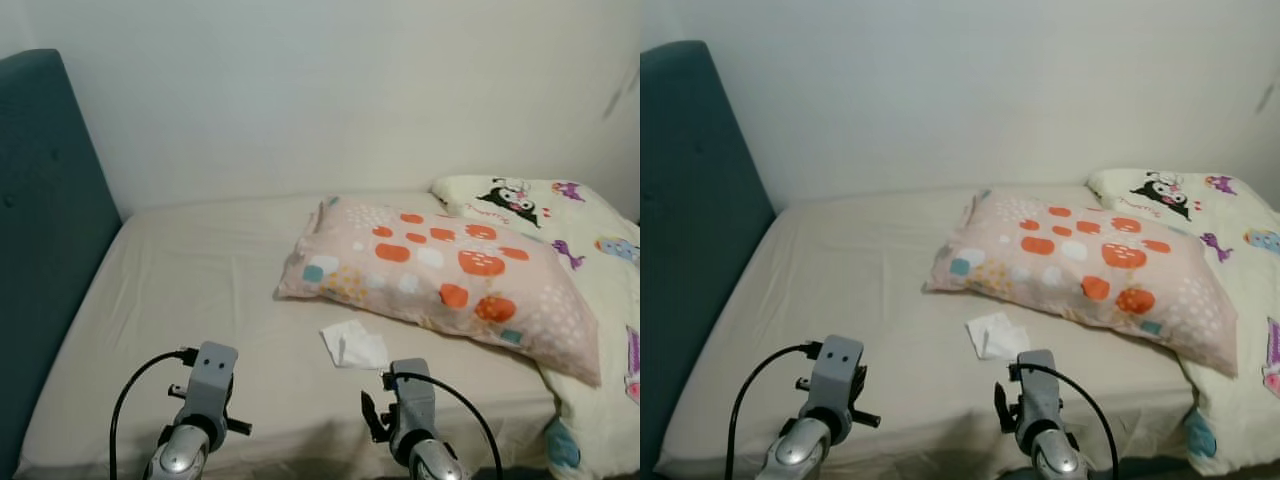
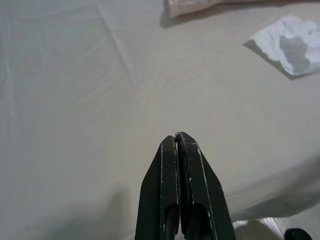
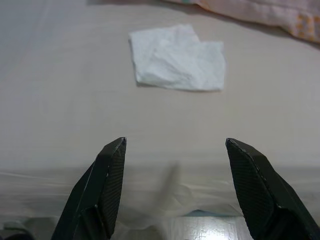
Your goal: Clean up the room
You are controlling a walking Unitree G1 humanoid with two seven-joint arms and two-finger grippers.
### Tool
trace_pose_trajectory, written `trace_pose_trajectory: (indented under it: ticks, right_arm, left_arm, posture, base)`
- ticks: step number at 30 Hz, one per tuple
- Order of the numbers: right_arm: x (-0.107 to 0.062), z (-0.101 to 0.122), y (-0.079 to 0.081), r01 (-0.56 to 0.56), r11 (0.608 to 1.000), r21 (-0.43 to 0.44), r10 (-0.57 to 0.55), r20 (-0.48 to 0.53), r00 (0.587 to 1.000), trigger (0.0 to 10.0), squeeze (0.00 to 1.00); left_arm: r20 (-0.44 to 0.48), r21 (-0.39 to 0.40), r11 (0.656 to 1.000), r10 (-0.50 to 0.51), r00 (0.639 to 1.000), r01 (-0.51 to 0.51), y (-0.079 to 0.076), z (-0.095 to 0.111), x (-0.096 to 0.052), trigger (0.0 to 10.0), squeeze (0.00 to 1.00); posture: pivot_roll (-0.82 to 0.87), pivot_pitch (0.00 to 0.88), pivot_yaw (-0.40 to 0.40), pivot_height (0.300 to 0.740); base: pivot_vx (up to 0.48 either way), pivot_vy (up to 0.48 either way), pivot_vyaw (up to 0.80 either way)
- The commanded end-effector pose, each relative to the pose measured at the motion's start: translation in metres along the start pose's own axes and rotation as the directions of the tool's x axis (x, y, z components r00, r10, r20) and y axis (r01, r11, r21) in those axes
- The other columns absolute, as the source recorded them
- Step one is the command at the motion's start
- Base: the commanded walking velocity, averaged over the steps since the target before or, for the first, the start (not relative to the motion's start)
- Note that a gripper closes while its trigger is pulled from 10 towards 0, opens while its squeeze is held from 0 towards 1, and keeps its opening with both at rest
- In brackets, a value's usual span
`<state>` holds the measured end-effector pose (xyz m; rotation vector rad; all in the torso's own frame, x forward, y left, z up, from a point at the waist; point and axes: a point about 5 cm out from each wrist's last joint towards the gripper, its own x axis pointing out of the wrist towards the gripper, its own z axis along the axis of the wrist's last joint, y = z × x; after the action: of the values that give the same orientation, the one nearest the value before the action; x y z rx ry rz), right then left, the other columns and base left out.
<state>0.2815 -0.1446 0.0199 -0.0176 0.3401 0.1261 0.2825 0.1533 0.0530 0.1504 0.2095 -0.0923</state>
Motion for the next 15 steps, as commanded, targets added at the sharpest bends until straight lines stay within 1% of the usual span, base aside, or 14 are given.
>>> trace_pose_trajectory:
  ticks: [1,8,15]
  right_arm:
    - [-0.001,-0.002,-0.002,0.011,1.0,0.015,-0.011,0.001,1.0,10.0,0.0]
    - [0.001,0.001,-0.003,0.013,1.0,0.018,-0.013,0.005,1.0,10.0,0.0]
    - [0.006,0.009,-0.005,0.013,1.0,0.026,-0.014,0.019,1.0,10.0,0.0]
  left_arm:
    - [-0.011,0.003,1.0,-0.003,1.0,0.003,0.001,0.0,-0.001,10.0,0.0]
    - [-0.019,0.016,1.0,0.001,1.0,-0.001,0.004,-0.001,-0.002,10.0,0.0]
    - [-0.024,0.026,1.0,0.004,1.0,-0.004,0.008,-0.001,-0.004,10.0,0.0]
  posture:
    - [0.06,0.12,-0.027,0.621]
    - [0.06,0.123,-0.022,0.621]
    - [0.07,0.135,-0.016,0.621]
  base:
    - [0.0,0.0,0.0]
    - [0.0,0.0,0.0]
    - [0.0,0.0,0.0]
